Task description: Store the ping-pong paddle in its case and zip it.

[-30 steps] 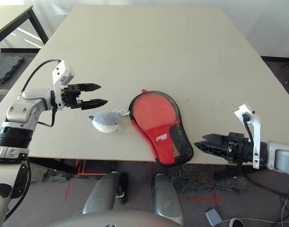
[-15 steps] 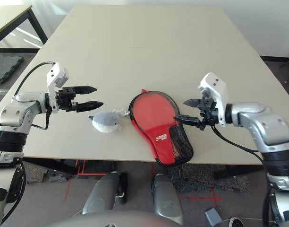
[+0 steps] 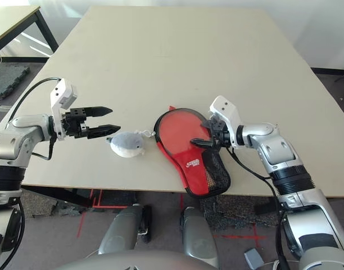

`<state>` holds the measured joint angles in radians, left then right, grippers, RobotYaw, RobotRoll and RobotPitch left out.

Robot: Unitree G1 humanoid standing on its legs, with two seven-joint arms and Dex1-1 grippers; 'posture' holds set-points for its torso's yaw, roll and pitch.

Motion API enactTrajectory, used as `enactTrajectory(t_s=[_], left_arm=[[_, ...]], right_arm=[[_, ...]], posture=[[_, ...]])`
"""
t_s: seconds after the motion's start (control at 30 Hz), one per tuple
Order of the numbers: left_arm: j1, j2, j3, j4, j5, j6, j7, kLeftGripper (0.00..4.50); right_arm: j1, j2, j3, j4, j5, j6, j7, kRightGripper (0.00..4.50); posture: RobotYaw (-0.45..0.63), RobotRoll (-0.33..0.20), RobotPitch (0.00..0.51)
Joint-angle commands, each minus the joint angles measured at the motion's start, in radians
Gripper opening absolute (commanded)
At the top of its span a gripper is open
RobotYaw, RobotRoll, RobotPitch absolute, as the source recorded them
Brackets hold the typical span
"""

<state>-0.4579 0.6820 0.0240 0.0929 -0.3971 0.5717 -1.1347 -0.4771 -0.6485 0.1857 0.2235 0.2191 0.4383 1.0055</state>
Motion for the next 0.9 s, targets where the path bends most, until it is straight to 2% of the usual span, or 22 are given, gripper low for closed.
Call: enactTrajectory(t_s=[0.03, 0.23, 0.43, 0.77, 0.87, 0.9], left_arm=[[0.014, 0.018, 0.011, -0.027, -0.019, 0.022, 0.005, 4.5], [0.032, 0.085, -0.013, -0.097, -0.086, 0.136, -0.067, 4.5], [0.056, 0.115, -0.069, -0.159, -0.078, 0.156, -0.088, 4.5], [0.053, 0.034, -0.18, -0.109, 0.05, 0.053, 0.024, 4.5], [0.033, 0.032, -0.226, -0.05, 0.111, -0.009, 0.021, 3.84], [0.023, 0.027, -0.234, -0.029, 0.125, -0.025, 0.023, 3.41]], right_arm=[[0.014, 0.01, 0.02, 0.038, -0.024, 0.012, 0.011, 4.49], [0.031, 0.009, 0.015, 0.032, -0.018, 0.041, 0.029, 4.49], [0.046, 0.01, 0.006, 0.009, -0.013, 0.059, 0.028, 4.49], [0.066, 0.027, -0.021, -0.019, -0.01, 0.079, 0.013, 4.49], [0.071, 0.038, -0.032, -0.029, 0.0, 0.093, 0.008, 4.5], [0.072, 0.04, -0.035, -0.033, 0.003, 0.097, 0.007, 4.5]], posture=[[0.19, 0.0, 0.103], [0.19, 0.0, 0.107], [0.18, 0.0, 0.116], [0.17, 0.0, 0.12], [0.16, 0.0, 0.121], [0.16, 0.0, 0.122]])
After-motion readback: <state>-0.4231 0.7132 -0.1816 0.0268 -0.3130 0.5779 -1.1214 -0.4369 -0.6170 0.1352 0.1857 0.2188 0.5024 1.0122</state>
